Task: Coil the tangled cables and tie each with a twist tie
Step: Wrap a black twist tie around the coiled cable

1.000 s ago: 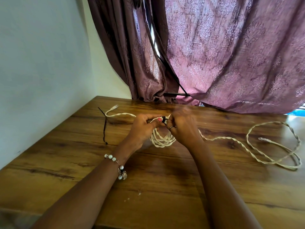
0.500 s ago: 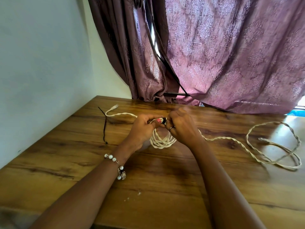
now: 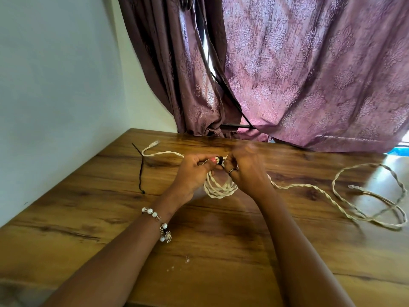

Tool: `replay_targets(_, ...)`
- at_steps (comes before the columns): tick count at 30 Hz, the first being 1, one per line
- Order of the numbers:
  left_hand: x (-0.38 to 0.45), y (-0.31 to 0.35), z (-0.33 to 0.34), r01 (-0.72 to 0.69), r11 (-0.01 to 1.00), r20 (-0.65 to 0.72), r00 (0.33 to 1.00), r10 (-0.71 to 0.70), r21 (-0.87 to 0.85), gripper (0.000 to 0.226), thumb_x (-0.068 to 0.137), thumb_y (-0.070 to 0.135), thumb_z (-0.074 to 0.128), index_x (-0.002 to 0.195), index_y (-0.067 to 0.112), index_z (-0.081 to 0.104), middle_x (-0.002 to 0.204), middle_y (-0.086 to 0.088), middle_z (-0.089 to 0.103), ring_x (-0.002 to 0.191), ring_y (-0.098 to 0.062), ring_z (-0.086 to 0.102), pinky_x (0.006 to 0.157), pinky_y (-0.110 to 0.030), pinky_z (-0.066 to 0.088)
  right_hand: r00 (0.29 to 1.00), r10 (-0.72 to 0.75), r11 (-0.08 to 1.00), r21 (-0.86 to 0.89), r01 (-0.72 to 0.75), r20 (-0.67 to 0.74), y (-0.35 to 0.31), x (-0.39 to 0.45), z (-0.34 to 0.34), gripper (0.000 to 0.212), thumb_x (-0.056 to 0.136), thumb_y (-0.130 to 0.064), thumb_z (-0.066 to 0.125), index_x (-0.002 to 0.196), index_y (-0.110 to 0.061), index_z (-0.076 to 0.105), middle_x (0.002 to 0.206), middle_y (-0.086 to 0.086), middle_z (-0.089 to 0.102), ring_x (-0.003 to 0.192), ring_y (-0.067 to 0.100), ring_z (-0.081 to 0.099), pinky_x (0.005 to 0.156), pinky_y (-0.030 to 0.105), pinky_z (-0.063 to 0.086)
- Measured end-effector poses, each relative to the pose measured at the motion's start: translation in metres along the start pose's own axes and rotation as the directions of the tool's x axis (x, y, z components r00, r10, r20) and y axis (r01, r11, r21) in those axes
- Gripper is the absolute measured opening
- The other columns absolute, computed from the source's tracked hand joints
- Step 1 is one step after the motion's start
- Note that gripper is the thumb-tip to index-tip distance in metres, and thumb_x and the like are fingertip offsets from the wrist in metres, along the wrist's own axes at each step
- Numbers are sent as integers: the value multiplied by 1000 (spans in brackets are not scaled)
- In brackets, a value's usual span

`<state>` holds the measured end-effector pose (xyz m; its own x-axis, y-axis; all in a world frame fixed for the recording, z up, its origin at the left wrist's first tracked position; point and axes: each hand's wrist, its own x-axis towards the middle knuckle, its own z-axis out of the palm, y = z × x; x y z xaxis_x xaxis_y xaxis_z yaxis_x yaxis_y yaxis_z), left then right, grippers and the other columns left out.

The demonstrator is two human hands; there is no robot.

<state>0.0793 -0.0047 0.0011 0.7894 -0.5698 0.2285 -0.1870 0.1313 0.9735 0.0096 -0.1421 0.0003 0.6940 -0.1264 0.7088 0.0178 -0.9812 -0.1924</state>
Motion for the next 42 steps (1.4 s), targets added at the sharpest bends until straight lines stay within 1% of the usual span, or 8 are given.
replay_targets(5,-2,0,3,-20,1000,-12,1000,20,5,19,92,1,55,106,3,67,81,-1,70,71,-3,68,76,-20,55,998,-55,992,-111,55,-1,-1,1,1,12,79,-10,54,70,-2,56,66,14,57,66,30,51,59,29,29)
replay_targets(13,-1,-2,2,-67,997,-5,998,68,49,20,92,3,55,107,2,68,87,-2,71,80,-5,68,80,-20,54,987,-158,983,-93,155,-19,-4,3,-1,20,82,-13,44,73,0,57,68,17,56,66,32,53,60,30,24)
replay_targets(17,3,-2,2,-52,998,-34,998,52,-21,19,92,2,55,106,4,68,91,-3,72,82,-5,68,77,-18,54,998,-34,998,50,37,-58,-5,4,-3,4,78,0,58,76,-2,61,73,12,60,72,30,52,60,23,21)
replay_targets(21,7,-5,1,-20,996,-101,995,12,-84,19,93,4,55,107,1,67,91,-10,72,85,-17,69,81,-28,56,993,120,987,111,-119,-3,0,4,-5,8,75,-11,75,76,-8,68,66,2,61,67,23,54,60,26,31)
replay_targets(29,5,-3,3,-28,983,-71,997,15,-180,21,93,4,55,110,1,65,91,-12,72,83,-18,70,83,-31,56,949,278,942,237,-238,-151,-15,4,0,4,76,-10,71,77,-12,74,68,-2,67,68,17,60,57,12,37)
replay_targets(33,2,-2,4,-39,987,-41,999,33,-157,22,92,3,55,112,1,65,94,-10,72,84,-17,70,84,-32,56,933,325,924,260,-280,-154,-15,3,-1,7,69,-6,73,68,-13,70,61,-9,58,64,17,57,55,20,39)
replay_targets(37,2,-3,3,-46,994,-10,999,45,-98,24,92,3,56,114,2,65,98,-9,72,91,-18,69,86,-33,56,947,232,967,160,-200,-221,-14,2,1,14,59,-4,75,60,-9,62,58,-6,53,59,20,50,51,30,40)
replay_targets(42,2,-2,1,-75,995,-14,997,74,-62,26,91,2,56,116,0,64,104,-12,70,92,-16,68,83,-28,56,968,52,999,27,-47,-246,-11,2,3,18,64,-16,70,57,-7,55,59,6,54,63,17,43,54,26,26)
